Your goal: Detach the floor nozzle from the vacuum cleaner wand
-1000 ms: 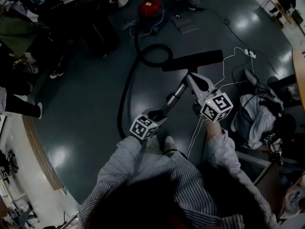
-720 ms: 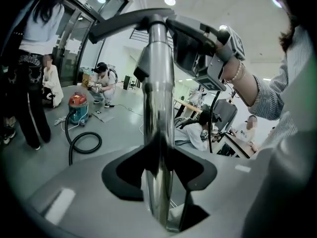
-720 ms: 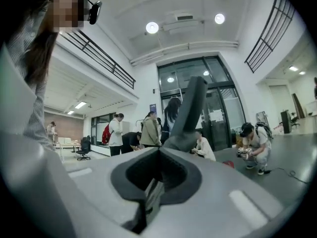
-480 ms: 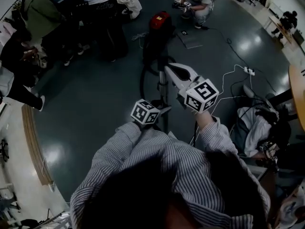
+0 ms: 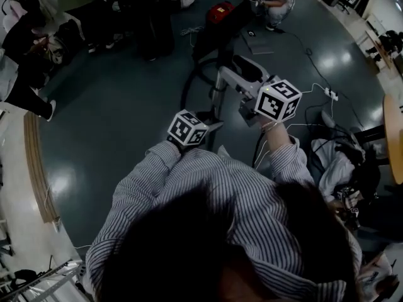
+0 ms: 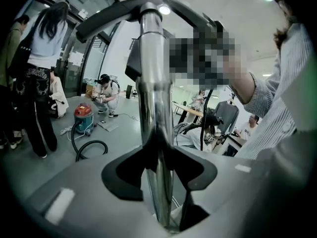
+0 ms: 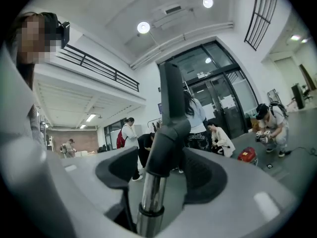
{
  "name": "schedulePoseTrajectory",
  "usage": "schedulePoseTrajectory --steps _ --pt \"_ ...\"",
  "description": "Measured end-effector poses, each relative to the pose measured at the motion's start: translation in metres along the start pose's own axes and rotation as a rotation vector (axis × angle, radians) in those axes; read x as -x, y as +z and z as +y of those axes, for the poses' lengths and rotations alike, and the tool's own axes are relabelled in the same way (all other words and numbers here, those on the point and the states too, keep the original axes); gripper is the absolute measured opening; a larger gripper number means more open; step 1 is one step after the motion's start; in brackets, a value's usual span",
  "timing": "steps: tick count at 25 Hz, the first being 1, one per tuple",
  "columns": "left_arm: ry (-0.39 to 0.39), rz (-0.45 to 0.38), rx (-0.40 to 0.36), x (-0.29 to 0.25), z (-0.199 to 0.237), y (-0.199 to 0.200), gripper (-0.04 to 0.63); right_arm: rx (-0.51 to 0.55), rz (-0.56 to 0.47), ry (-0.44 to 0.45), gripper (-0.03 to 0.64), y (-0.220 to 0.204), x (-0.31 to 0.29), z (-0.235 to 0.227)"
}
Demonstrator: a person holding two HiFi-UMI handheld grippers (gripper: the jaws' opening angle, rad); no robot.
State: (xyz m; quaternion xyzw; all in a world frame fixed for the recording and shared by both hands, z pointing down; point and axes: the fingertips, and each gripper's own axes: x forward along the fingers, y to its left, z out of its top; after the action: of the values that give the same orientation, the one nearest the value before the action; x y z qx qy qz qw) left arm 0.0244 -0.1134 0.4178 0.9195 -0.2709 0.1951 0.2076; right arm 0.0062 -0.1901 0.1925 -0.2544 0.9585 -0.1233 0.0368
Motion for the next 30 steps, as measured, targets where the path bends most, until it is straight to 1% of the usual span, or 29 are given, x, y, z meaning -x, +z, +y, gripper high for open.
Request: schedulePoseTrajectory --steps 1,4,5,7,9,12,15,18,21,23,25,27,29,30 --pt "-0.007 0.015 -0.028 -0.003 -0.005 -0.002 0.184 -0.026 0.003 0.005 0.272 0.0 0.002 -0.003" --pt "-0.043 0.072 -0.105 -0.018 -0.024 -0.011 0.184 -0.153 0.003 0.033 0.271 -0.001 0.006 -0.01" --pt "-0.055 0.089 -0.116 -0.023 -0.03 -0.015 0.186 -0.18 0.008 0.025 0.266 -0.003 0.011 -0.015" --pt "-0.083 0.111 -0.12 -0.026 -0.036 -0.021 0.186 -0.209 0.019 0.014 0.198 -0.009 0.019 -0.022" --pt "-0.115 0.124 -0.117 -0.021 -0.038 -0.024 0.185 -0.228 0.034 0.022 0.192 -0.012 0.021 -0.023" --pt "-0.153 0.118 -0.115 -0.016 -0.04 -0.024 0.184 -0.198 0.078 0.041 0.189 -0.011 0.021 -0.02" --pt "-0.182 0.096 -0.109 -0.011 -0.042 -0.021 0.184 -0.119 0.129 0.076 0.158 -0.01 0.022 -0.011" --pt "-0.205 0.063 -0.106 -0.007 -0.043 -0.015 0.183 -0.08 0.142 0.084 0.155 -0.005 0.023 -0.006" --pt "-0.232 0.022 -0.105 -0.004 -0.042 -0.011 0.183 -0.075 0.118 0.094 0.155 0.0 0.023 -0.003" --pt "-0.253 0.014 -0.1 -0.002 -0.045 -0.015 0.181 -0.082 0.071 0.121 0.155 0.008 0.025 0.002" --pt "-0.252 0.039 -0.107 -0.006 -0.053 -0.025 0.181 -0.085 -0.019 0.139 0.155 0.03 0.04 0.0" --pt "-0.234 0.069 -0.121 -0.016 -0.064 -0.035 0.181 -0.095 -0.092 0.118 0.155 0.055 0.065 -0.011" --pt "-0.222 0.08 -0.124 -0.021 -0.07 -0.038 0.181 -0.095 -0.109 0.108 0.155 0.064 0.078 -0.015" --pt "-0.218 0.075 -0.118 -0.021 -0.071 -0.037 0.181 -0.091 -0.105 0.108 0.155 0.062 0.079 -0.013"
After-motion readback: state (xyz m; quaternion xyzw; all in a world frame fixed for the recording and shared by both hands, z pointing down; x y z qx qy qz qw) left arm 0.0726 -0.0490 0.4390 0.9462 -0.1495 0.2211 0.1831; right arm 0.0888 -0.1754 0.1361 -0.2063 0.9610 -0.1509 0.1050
